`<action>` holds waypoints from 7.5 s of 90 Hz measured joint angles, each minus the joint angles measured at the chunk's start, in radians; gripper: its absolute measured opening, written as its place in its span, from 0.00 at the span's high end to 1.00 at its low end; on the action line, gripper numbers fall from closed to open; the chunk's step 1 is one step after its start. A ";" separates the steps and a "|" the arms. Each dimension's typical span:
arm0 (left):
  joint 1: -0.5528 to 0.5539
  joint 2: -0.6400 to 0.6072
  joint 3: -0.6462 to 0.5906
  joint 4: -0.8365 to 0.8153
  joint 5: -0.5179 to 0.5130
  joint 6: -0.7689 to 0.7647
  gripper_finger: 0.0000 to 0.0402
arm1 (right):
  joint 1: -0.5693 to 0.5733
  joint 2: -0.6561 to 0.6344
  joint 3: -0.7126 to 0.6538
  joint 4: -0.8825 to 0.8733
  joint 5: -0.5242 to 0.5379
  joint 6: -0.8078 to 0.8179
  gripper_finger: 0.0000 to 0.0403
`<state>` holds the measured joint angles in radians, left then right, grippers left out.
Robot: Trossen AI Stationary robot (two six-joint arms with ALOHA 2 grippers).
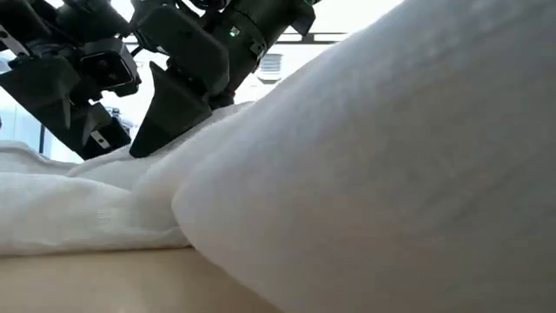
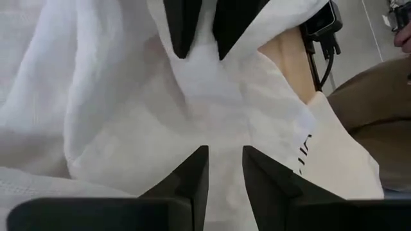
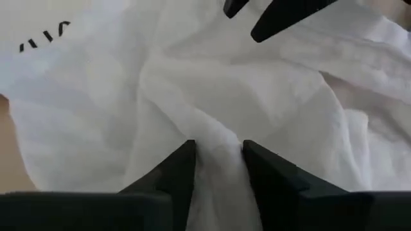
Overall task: Fold laundry
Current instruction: Fold the white long sleeve shirt
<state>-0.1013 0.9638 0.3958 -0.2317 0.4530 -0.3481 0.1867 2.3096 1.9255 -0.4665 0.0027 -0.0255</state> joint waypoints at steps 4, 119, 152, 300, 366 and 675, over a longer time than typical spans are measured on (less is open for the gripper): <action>0.000 0.000 0.000 0.000 0.000 0.000 0.81 | 0.000 0.000 0.004 -0.002 -0.001 0.007 0.75; 0.001 -0.219 0.488 -0.355 -0.076 0.187 0.81 | -0.084 -0.386 0.094 -0.542 0.198 0.307 1.00; 0.001 -0.199 0.469 -0.384 -0.088 0.269 0.81 | -0.173 -0.538 0.027 -0.803 0.287 0.447 1.00; -0.050 0.516 0.178 0.057 -0.259 -0.432 0.81 | -0.896 -0.884 -0.812 -0.405 -0.088 -0.078 1.00; -0.067 0.088 -0.086 -0.172 -0.262 -0.739 0.81 | -0.932 -0.890 -0.875 -0.405 -0.027 -0.008 1.00; 0.035 -0.247 0.354 -0.371 -0.520 -0.298 0.94 | -0.663 -0.227 -0.121 -0.218 -0.029 -0.256 1.00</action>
<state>-0.0666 0.7167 0.7494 -0.6031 -0.0672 -0.6461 -0.4764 2.0827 1.8045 -0.6844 -0.0259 -0.2818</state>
